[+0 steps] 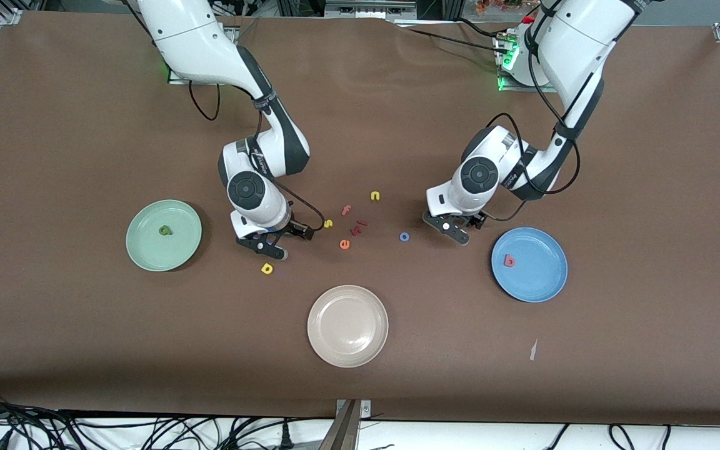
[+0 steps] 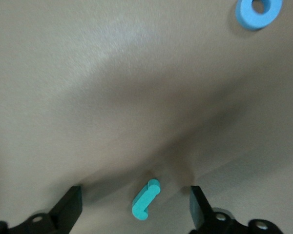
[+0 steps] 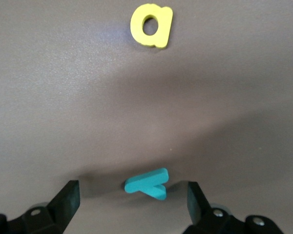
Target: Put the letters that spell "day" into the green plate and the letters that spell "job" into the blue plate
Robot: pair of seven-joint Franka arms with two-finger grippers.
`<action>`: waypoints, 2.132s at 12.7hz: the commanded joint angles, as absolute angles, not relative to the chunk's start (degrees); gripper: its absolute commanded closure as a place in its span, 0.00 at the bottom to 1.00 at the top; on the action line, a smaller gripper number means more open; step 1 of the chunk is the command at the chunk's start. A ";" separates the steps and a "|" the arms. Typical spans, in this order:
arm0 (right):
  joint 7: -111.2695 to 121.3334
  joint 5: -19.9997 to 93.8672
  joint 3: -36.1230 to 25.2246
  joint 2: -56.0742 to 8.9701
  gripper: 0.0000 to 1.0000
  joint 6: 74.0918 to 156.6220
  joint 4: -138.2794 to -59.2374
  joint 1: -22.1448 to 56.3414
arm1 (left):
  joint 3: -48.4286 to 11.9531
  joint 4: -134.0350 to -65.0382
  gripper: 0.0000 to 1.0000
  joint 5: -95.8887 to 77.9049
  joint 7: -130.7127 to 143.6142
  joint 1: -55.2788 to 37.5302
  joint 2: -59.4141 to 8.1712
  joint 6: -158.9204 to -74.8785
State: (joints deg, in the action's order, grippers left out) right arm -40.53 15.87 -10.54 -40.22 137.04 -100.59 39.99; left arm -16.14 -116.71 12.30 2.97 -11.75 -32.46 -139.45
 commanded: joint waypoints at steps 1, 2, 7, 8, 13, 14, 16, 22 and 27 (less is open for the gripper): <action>-40.08 17.05 -10.81 -40.69 0.08 138.25 -100.90 40.69 | -16.35 -119.62 0.29 13.71 4.04 -11.60 -29.88 -141.24; -39.82 17.05 -10.81 -40.61 0.12 138.25 -100.99 40.69 | -16.35 -119.53 0.54 13.71 4.04 -11.51 -29.80 -141.15; -37.53 17.05 -11.07 -39.99 0.36 137.81 -101.51 40.43 | -16.35 -118.92 1.00 13.71 3.43 -11.43 -28.48 -138.71; -37.01 17.05 -11.07 -39.90 0.39 137.81 -101.77 40.43 | -16.35 -118.31 1.00 13.71 3.34 -11.43 -27.95 -137.21; -35.95 17.05 -11.51 -39.55 0.47 137.81 -102.39 40.34 | -16.26 -109.27 1.00 13.71 -2.78 -11.43 -26.28 -122.13; -35.86 17.05 -11.51 -39.46 0.50 137.81 -102.65 40.34 | -15.82 -106.64 1.00 13.71 -7.86 -11.34 -26.37 -118.25; -35.86 17.05 -11.51 -39.46 0.58 137.81 -102.74 40.34 | -15.21 -102.58 1.00 14.59 -17.97 -9.33 -26.54 -115.50; -35.77 17.05 -11.95 -39.29 0.73 137.64 -101.87 40.34 | -15.29 -102.30 1.00 22.66 -34.36 -1.50 -28.82 -117.85; -25.26 16.88 -18.70 -34.99 0.79 122.01 -98.52 39.81 | -15.47 -102.48 0.02 22.41 -42.01 1.23 -30.85 -122.52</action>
State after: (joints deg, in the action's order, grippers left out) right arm -30.47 15.97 -16.43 -37.85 126.44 -98.04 39.90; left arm -14.78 -103.01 21.32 -40.18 0.64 -30.65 -122.28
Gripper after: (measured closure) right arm 0.639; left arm 0.828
